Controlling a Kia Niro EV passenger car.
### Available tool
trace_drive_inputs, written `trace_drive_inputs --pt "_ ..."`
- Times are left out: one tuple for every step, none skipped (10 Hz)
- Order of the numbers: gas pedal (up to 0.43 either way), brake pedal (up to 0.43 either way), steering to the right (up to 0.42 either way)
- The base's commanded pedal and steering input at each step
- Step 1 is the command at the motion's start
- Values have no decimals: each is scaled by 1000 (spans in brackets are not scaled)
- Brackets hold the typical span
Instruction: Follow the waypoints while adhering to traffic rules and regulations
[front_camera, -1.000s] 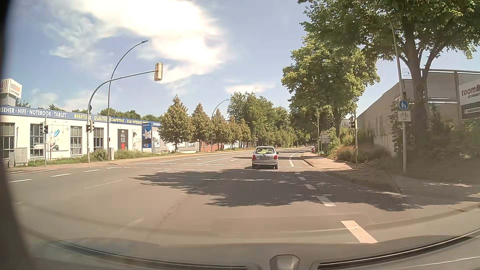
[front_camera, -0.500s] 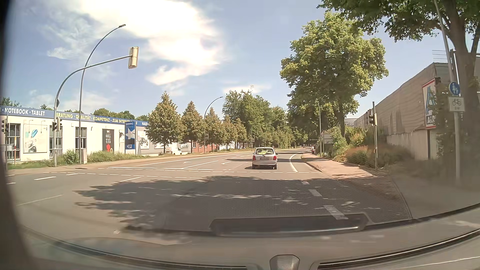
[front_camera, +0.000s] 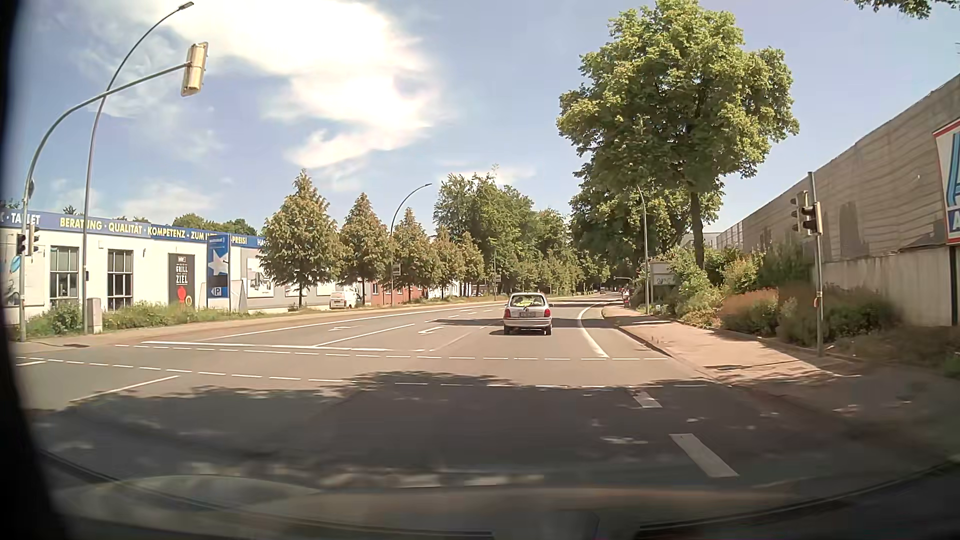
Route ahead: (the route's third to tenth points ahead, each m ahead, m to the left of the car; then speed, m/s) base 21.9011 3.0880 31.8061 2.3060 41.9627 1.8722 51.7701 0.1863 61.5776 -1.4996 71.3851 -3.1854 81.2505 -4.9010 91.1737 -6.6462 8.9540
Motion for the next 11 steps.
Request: trace_drive_inputs --pt "0 6 15" --pt "0 6 15" --pt "0 6 16" --pt "0 6 15" --pt "0 6 16" --pt "0 6 15" --pt "0 6 15" --pt "0 6 15" --pt "0 6 16" --pt "0 6 15" --pt "0 6 15"
